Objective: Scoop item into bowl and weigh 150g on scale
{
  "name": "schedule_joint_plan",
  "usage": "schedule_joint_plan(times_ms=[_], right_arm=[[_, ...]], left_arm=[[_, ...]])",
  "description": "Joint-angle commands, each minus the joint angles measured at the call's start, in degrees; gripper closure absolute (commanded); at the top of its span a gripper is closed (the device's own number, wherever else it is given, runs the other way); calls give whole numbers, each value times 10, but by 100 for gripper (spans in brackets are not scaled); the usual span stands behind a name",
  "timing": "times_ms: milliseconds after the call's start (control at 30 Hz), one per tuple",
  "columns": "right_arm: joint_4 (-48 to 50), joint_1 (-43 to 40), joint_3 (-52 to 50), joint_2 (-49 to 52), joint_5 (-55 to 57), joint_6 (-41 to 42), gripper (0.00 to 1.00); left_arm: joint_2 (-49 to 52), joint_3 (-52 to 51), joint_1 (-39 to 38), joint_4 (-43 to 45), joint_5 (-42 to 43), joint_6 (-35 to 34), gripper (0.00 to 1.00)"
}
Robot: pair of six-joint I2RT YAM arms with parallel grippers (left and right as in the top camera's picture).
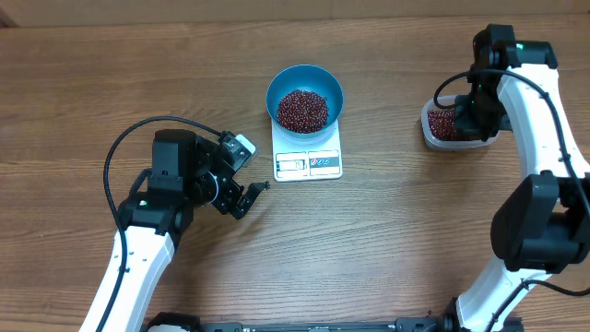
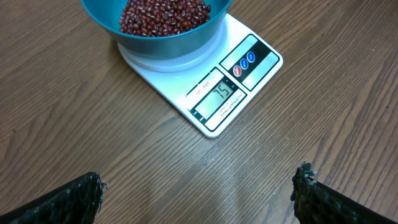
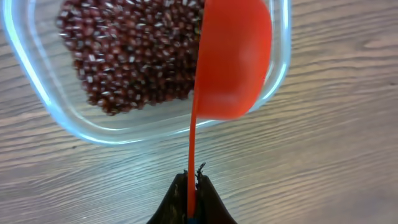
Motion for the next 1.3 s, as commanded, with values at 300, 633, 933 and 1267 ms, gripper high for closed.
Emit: schedule_joint_plan(times_ms=[300, 633, 933, 1267], right_arm=[[19, 1, -12, 41, 12, 17, 96], [39, -6, -45, 41, -87, 10, 96], [46, -6, -45, 41, -151, -14, 96], [56, -6, -45, 41, -195, -24, 96]], left_arm=[[0, 0, -1, 2, -2, -5, 0], [0, 0, -1, 2, -2, -5, 0], [0, 0, -1, 2, -2, -5, 0], [0, 0, -1, 2, -2, -5, 0]])
